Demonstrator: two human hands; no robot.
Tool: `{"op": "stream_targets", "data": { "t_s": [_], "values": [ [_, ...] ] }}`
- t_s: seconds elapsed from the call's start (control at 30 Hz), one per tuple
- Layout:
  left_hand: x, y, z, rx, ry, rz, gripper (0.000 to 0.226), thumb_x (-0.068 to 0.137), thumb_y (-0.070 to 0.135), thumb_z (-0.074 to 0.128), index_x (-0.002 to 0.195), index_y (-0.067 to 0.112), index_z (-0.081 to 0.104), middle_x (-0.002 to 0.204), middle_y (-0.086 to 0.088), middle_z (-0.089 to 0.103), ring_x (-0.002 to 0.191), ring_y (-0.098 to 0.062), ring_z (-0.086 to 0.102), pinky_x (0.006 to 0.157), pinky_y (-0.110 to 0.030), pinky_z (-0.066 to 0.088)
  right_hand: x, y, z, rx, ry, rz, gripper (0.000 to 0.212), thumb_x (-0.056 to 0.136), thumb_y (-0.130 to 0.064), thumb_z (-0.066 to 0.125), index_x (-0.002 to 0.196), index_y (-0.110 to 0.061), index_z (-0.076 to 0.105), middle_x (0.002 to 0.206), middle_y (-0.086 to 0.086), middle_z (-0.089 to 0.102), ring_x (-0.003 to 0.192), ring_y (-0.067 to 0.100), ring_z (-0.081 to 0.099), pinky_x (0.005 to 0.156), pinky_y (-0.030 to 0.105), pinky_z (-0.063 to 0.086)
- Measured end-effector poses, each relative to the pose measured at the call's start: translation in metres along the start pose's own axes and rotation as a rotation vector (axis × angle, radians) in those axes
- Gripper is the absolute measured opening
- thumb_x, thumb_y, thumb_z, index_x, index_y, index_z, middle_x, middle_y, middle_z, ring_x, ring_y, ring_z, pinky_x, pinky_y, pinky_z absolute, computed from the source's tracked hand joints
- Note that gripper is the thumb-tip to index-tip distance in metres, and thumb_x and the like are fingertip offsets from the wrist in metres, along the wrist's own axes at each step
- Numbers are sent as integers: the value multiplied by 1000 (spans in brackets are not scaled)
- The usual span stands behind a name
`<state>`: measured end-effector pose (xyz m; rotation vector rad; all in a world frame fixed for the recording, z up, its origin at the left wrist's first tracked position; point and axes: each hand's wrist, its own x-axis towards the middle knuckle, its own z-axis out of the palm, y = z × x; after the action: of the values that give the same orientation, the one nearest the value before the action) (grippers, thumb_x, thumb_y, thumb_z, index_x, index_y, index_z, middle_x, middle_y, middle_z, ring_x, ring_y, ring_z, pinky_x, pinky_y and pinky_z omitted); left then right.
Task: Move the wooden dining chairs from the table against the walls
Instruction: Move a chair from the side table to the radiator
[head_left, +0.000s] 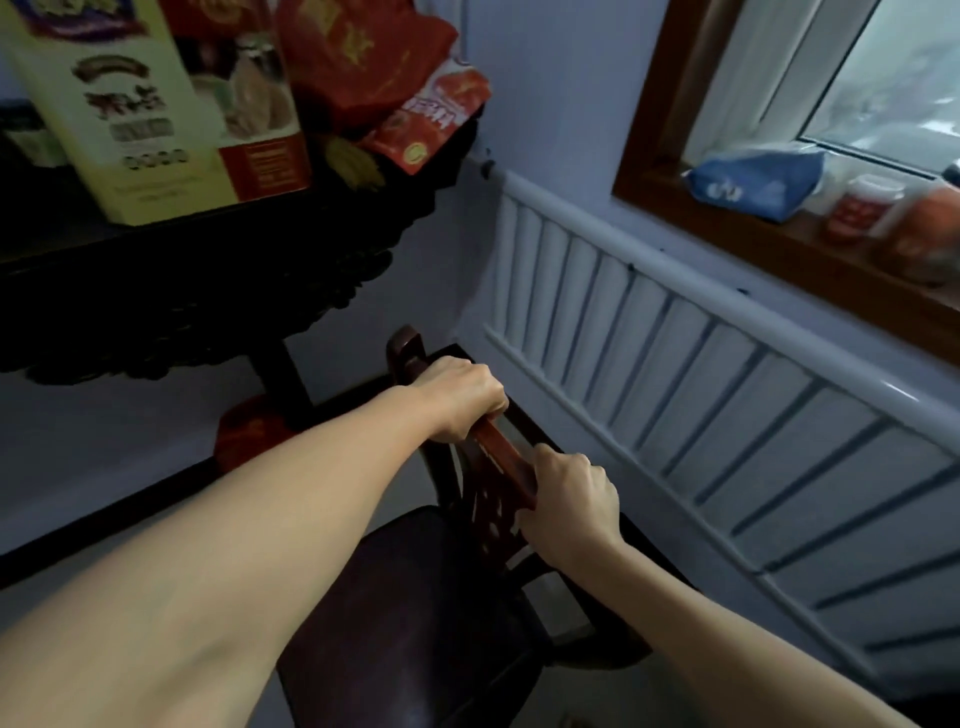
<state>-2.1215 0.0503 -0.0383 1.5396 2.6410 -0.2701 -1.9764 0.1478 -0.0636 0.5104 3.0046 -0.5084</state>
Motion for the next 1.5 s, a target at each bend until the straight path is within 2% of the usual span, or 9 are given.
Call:
{"op": "stream_targets", "data": {
  "t_s": [0.17, 0.33, 0.63, 0.73, 0.9, 1.13, 1.3, 1.37, 1.5],
  "values": [
    [83, 39, -19, 35, 10, 28, 25, 71, 0, 59, 79, 23, 56, 82, 1, 57, 80, -24, 59, 61, -32, 34, 29, 75, -33, -11, 9, 63, 23, 78, -21, 66, 86, -19, 45, 68, -5, 43, 77, 26, 58, 64, 29, 37],
    [164, 74, -31, 75, 26, 61, 23, 74, 5, 59, 73, 25, 48, 72, 5, 48, 76, -24, 60, 56, -31, 28, 62, 147, -63, -27, 12, 111, 30, 78, -21, 65, 105, -18, 53, 100, 6, 64, 95, 29, 62, 68, 30, 38],
    [280, 113, -48, 172, 15, 109, 7, 83, 14, 57, 82, 21, 57, 86, -5, 63, 75, -28, 60, 55, -32, 29, 120, 245, -94, -24, -1, 178, 31, 82, -22, 64, 111, -18, 53, 104, 6, 65, 95, 29, 64, 67, 31, 42],
    [313, 116, -50, 196, -2, 125, 10, 83, 12, 57, 79, 20, 54, 80, -3, 59, 64, -21, 48, 49, -29, 25, 141, 267, -99, -14, 4, 203, 33, 82, -21, 65, 113, -20, 53, 104, 5, 65, 94, 27, 64, 67, 32, 45],
    [357, 123, -47, 190, 27, 129, 20, 83, 5, 55, 71, 19, 49, 68, 0, 49, 66, -21, 52, 52, -30, 31, 171, 297, -98, -33, 50, 237, 37, 81, -23, 68, 114, -18, 52, 107, 6, 66, 97, 27, 65, 70, 33, 47],
    [394, 139, -33, 113, 136, 117, 19, 89, 3, 46, 91, 13, 62, 95, -5, 65, 79, -20, 56, 52, -27, 31, 191, 329, -91, -77, 80, 246, 54, 85, -29, 67, 130, -11, 43, 114, 10, 65, 98, 25, 66, 72, 34, 53],
    [406, 147, -24, 129, 153, 63, 29, 94, 7, 42, 112, 17, 62, 109, -2, 66, 95, -20, 61, 60, -28, 36, 191, 333, -83, -66, 53, 287, 69, 86, -26, 64, 141, -7, 28, 135, 15, 50, 117, 27, 55, 86, 37, 50],
    [407, 148, -24, 88, 111, 38, 26, 91, 16, 53, 116, 17, 60, 114, -3, 64, 100, -22, 60, 62, -30, 39, 189, 332, -80, -107, 37, 291, 75, 85, -28, 64, 143, -5, 22, 140, 16, 44, 123, 28, 49, 93, 39, 49],
    [407, 149, -22, 17, -12, 19, 59, 80, 46, 66, 128, 16, 51, 127, -5, 57, 113, -22, 55, 78, -33, 47, 190, 331, -80, -145, 22, 295, 71, 87, -26, 61, 141, -3, 22, 139, 19, 43, 122, 30, 49, 92, 42, 50]
  ]
}}
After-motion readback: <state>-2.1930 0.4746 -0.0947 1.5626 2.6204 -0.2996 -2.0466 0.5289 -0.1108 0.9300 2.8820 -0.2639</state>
